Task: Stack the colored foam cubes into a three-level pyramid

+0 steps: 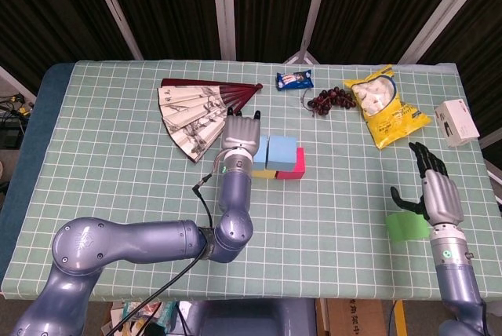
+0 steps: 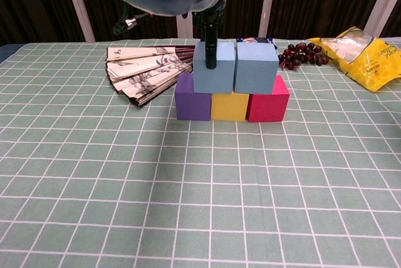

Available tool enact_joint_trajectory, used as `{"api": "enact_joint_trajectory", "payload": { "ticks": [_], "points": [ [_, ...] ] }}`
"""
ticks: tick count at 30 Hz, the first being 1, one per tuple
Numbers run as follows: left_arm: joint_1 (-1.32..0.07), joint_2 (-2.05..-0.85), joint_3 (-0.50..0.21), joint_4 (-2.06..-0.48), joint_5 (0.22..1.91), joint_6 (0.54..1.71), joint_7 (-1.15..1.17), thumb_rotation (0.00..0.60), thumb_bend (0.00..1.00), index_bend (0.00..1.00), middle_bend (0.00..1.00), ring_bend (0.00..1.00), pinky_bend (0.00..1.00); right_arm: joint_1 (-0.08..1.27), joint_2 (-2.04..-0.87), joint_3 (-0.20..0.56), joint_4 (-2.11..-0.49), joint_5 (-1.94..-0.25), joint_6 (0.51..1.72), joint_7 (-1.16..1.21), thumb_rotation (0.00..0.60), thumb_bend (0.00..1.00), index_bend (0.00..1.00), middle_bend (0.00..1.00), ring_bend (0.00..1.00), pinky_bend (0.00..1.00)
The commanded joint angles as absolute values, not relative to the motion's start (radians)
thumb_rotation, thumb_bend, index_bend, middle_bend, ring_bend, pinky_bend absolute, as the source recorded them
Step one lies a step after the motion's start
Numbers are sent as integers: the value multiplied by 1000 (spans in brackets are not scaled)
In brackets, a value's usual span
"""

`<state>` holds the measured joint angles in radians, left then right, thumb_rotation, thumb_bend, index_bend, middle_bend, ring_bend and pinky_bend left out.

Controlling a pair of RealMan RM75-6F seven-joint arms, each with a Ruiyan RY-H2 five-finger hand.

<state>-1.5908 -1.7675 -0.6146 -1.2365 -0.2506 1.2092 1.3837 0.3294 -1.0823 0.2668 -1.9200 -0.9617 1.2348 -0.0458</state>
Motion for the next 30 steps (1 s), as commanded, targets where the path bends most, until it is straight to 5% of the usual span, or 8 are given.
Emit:
{"api": "enact_joint_trajectory", "payload": {
  "ticks": [1, 30],
  "points": [
    [-1589, -1770, -619, -1235, -248, 1209, 1386, 600, 352, 0, 454, 116, 33, 329, -1083, 267, -1921, -961, 1236, -47, 600, 378, 0, 0, 0, 0],
    [-1574, -1785, -643, -1229, -225, 1210, 1404, 600, 352, 0, 453, 116, 33, 330, -1085, 263, -1916, -962, 1233, -47, 600, 377, 0, 0, 0, 0]
  ]
}}
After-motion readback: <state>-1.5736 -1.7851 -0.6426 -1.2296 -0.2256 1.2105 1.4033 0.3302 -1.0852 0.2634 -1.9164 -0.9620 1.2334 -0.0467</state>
